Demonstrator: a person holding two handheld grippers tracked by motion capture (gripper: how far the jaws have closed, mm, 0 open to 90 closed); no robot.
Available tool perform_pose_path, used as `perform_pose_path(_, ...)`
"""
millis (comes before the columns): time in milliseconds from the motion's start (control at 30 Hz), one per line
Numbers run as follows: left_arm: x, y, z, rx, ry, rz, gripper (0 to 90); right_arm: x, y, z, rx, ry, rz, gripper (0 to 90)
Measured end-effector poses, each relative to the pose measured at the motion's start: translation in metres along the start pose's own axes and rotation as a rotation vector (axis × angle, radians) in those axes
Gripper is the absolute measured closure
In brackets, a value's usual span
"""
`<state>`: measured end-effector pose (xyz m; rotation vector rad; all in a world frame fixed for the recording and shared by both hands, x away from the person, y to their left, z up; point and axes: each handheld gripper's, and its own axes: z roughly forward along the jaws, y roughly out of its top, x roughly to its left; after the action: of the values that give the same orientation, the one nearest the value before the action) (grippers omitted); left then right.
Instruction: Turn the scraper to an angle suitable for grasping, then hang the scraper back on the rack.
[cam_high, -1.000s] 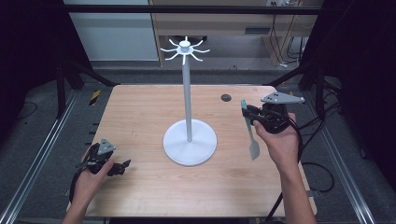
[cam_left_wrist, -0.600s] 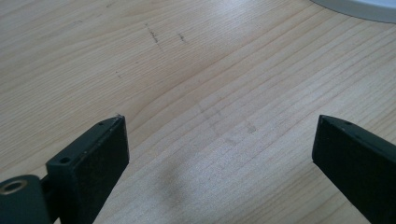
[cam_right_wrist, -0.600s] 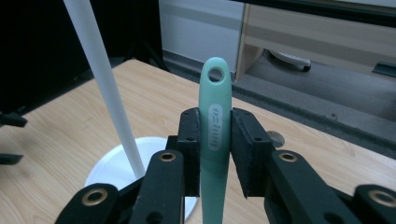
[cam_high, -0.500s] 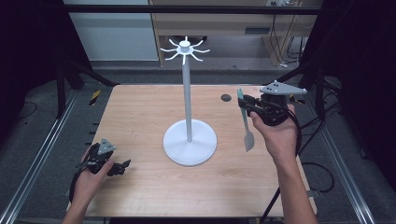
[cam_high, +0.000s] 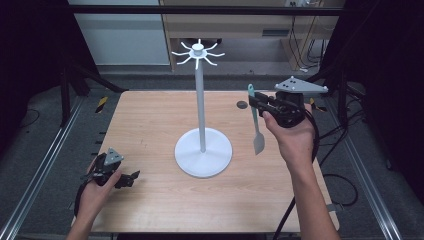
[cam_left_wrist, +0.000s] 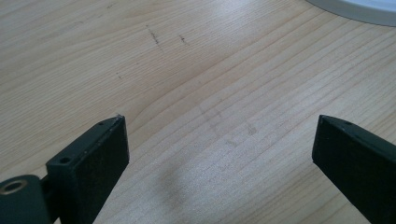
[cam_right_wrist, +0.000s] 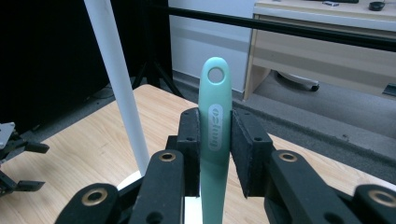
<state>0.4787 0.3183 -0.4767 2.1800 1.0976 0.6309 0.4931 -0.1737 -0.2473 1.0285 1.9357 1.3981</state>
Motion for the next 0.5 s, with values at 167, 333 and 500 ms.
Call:
perform_pose_path(167, -0.001, 0.0, 0.0, -0.002, 0.0, 0.001, 3.6, 0.005, 0.007, -0.001, -0.015, 0.007, -0.002, 74.3)
perform_pose_path(333, -0.001, 0.0, 0.0, 0.002, 0.0, 0.005, 3.6, 0.008, 0.013, -0.003, -0.032, 0.011, -0.004, 74.3)
perform_pose_path(500, 0.0, 0.0, -0.001, 0.001, 0.001, 0.002, 3.6, 0.014, 0.025, -0.008, -0.061, 0.024, -0.005, 74.3)
